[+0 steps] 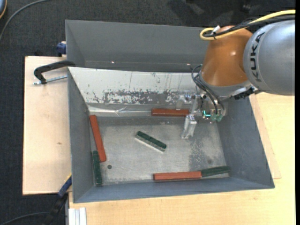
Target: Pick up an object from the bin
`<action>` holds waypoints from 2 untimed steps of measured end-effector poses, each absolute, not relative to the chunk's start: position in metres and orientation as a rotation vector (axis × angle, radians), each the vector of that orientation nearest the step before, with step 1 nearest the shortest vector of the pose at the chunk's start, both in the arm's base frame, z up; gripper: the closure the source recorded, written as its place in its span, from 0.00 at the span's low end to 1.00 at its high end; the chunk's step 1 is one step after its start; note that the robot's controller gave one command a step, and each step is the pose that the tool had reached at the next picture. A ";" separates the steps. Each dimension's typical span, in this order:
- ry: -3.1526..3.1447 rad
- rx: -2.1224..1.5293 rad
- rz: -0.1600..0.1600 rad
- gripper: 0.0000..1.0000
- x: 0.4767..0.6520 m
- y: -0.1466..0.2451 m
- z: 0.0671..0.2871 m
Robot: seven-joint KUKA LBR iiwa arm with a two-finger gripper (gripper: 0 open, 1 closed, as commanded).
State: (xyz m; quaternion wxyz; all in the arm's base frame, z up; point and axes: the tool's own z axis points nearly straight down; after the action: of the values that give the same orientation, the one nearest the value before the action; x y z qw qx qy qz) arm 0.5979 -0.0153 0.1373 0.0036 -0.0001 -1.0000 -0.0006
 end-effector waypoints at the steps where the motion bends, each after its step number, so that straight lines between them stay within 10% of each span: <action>1: -3.143 -0.070 -0.004 0.00 0.601 0.027 0.070; 2: -3.145 -0.007 0.006 0.00 0.531 -0.055 0.161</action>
Offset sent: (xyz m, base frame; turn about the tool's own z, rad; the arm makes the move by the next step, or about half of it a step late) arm 0.0017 0.0390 -0.0669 0.0470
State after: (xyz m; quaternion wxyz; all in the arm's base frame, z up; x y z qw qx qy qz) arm 0.5311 -0.0554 0.1605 -0.0019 -0.0023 -1.0000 0.0018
